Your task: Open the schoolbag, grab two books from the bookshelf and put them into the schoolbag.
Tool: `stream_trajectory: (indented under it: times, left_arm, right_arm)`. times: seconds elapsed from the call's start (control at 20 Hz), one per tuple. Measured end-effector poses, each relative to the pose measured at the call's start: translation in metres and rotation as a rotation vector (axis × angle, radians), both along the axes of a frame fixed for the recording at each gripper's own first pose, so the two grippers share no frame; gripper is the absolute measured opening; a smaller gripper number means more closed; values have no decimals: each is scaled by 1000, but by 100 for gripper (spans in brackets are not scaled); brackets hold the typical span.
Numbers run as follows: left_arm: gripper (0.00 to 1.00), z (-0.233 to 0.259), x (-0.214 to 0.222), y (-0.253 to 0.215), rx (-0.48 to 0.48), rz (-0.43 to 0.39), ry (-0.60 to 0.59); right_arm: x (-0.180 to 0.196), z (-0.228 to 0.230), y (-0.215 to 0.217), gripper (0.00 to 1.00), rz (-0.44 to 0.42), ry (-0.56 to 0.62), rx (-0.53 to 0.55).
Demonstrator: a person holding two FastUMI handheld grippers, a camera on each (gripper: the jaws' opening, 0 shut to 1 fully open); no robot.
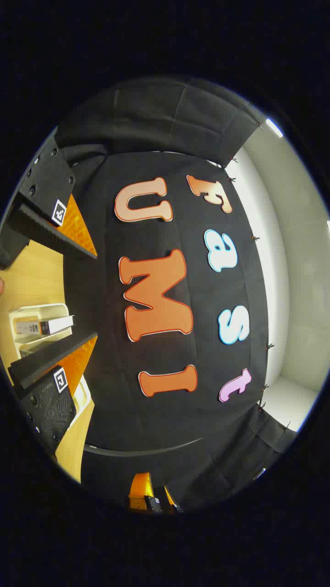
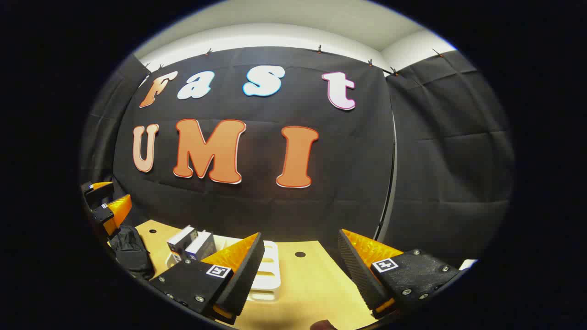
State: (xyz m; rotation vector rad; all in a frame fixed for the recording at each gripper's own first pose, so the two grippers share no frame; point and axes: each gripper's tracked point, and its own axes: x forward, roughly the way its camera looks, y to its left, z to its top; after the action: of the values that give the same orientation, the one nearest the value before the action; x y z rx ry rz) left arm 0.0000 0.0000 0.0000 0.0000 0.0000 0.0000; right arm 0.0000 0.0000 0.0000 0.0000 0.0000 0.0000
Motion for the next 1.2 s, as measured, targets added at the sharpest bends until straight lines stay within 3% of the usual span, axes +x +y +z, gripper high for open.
stream_trajectory:
  times: [0.15,0.25,0.55,0.85,1.05,1.1,1.2]
  left_arm:
    - [96,-5,9,25,-34,-48,-6]
    - [96,-9,12,38,-54,-70,4]
    - [96,-20,5,45,-178,-74,11]
    - [95,-9,-9,42,-130,-22,-15]
    - [95,-19,-7,38,-153,9,40]
    - [99,-20,-6,35,-154,11,49]
    - [96,-24,-4,31,-154,13,69]
  right_arm:
    - [-10,11,49,100,0,-2,2]
    - [-17,15,75,96,5,-5,8]
    - [-23,15,136,96,109,-5,-9]
    - [-19,-4,160,96,199,27,5]
    - [-16,-1,162,95,236,18,28]
    - [-14,-1,161,96,236,7,23]
    - [-10,-4,159,96,237,5,7]
